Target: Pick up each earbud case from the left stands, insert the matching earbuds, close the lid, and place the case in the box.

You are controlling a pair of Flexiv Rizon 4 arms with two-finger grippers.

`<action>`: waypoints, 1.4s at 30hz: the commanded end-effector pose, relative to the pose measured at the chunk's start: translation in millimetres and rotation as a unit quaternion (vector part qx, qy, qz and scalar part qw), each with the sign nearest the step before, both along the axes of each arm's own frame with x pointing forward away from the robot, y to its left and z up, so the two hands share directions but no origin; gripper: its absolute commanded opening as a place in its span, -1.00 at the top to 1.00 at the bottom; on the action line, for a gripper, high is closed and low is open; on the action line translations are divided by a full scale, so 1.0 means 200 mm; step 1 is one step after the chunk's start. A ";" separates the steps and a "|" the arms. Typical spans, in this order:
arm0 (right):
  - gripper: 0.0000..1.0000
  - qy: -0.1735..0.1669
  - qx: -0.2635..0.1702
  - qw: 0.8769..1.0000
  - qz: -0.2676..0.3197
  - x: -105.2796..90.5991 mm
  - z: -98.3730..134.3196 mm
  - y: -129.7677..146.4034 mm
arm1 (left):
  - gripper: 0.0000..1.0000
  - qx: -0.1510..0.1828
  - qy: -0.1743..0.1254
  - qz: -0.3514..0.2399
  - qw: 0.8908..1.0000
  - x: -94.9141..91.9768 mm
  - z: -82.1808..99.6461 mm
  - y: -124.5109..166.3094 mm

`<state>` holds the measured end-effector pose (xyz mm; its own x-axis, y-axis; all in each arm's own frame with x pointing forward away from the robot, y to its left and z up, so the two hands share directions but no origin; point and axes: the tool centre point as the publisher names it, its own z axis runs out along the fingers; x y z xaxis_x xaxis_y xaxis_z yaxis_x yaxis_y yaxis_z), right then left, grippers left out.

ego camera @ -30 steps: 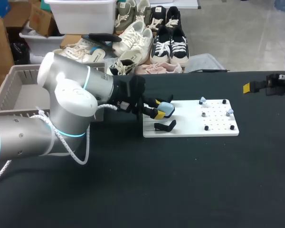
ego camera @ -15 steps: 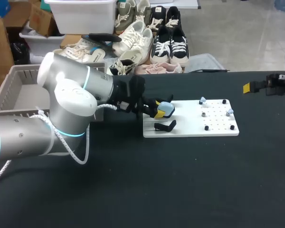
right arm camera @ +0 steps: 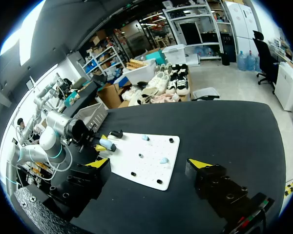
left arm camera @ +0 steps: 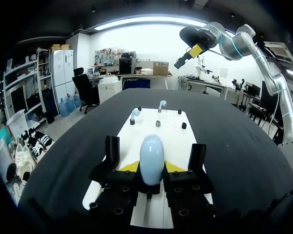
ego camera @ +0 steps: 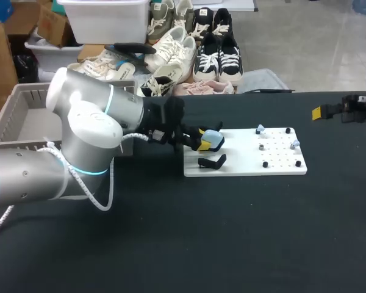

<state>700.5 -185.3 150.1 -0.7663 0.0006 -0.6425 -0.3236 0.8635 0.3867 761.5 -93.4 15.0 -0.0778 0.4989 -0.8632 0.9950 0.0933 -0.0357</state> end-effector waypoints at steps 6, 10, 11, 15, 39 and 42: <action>-1.00 0.000 0.001 1.000 0.001 0.00 0.00 0.00 | 1.00 0.003 -0.008 0.001 1.000 0.01 0.06 0.04; -1.00 0.000 0.001 1.000 0.001 0.00 0.00 0.00 | 1.00 0.001 -0.013 0.001 1.000 0.00 0.12 0.03; -1.00 0.000 0.001 1.000 0.001 0.00 0.00 0.00 | 1.00 -0.002 -0.016 0.002 1.000 0.00 0.13 0.03; -1.00 0.009 -0.003 0.999 0.048 0.07 0.02 0.07 | 1.00 0.012 -0.027 0.031 0.999 0.00 0.19 0.03; -1.00 0.052 0.030 0.978 0.201 0.25 -0.19 0.62 | 1.00 -0.017 -0.073 0.011 0.997 0.20 0.39 -0.23; -1.00 0.052 0.033 0.977 0.204 0.26 -0.19 0.65 | 1.00 -0.021 -0.077 0.001 0.997 0.20 0.41 -0.26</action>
<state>743.5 -60.5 116.0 -0.7721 -0.2775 -0.5717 -0.5663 0.7087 0.4208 791.5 -138.2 97.1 0.0535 0.4590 -0.8868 0.9862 0.1153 0.1192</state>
